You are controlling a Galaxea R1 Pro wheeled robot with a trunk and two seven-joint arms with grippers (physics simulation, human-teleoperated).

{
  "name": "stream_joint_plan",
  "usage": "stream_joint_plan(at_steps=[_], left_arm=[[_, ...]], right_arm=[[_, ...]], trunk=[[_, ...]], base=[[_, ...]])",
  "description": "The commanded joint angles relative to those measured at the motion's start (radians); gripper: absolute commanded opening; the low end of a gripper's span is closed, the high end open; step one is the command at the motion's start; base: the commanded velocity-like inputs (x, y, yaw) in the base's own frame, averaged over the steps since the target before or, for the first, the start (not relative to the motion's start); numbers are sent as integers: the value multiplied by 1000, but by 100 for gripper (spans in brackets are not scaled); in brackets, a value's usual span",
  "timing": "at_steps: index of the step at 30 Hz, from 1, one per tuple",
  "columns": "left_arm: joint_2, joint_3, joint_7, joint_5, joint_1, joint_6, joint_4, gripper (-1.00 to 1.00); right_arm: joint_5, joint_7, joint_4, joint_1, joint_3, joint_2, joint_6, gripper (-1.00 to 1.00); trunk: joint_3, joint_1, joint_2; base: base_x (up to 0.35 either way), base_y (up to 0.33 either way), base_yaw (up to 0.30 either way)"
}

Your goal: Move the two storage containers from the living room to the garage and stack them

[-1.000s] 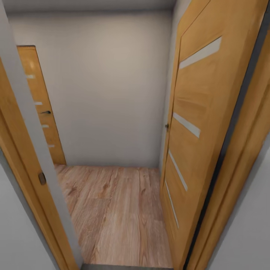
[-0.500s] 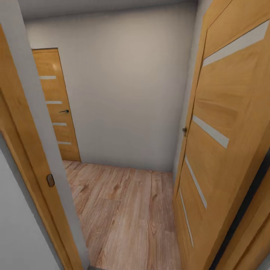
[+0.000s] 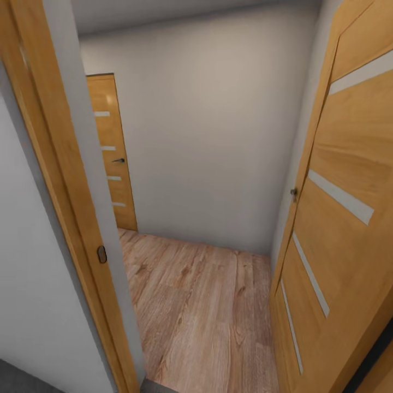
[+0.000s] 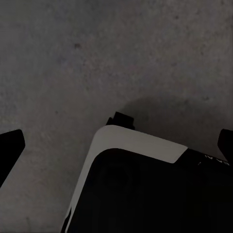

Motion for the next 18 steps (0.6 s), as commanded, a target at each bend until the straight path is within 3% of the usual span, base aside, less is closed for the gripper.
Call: stream_joint_plan(at_steps=[1, 13, 18], left_arm=[[0, -8, 2, 8, -1, -2, 0, 100], [-2, -8, 2, 6, -1, -2, 0, 100], [-1, -8, 2, 6, -1, -2, 0, 100]], right_arm=[[-9, 0, 3, -1, 8, 1, -7, 100], [-8, 0, 3, -1, 9, -1, -6, 100], [-7, 0, 3, -1, 8, -1, -8, 100]], trunk=[[-1, 0, -1], [-1, 0, -1], [-1, 0, -1]], base=[[0, 0, 57], [11, 0, 8], [225, 0, 0]])
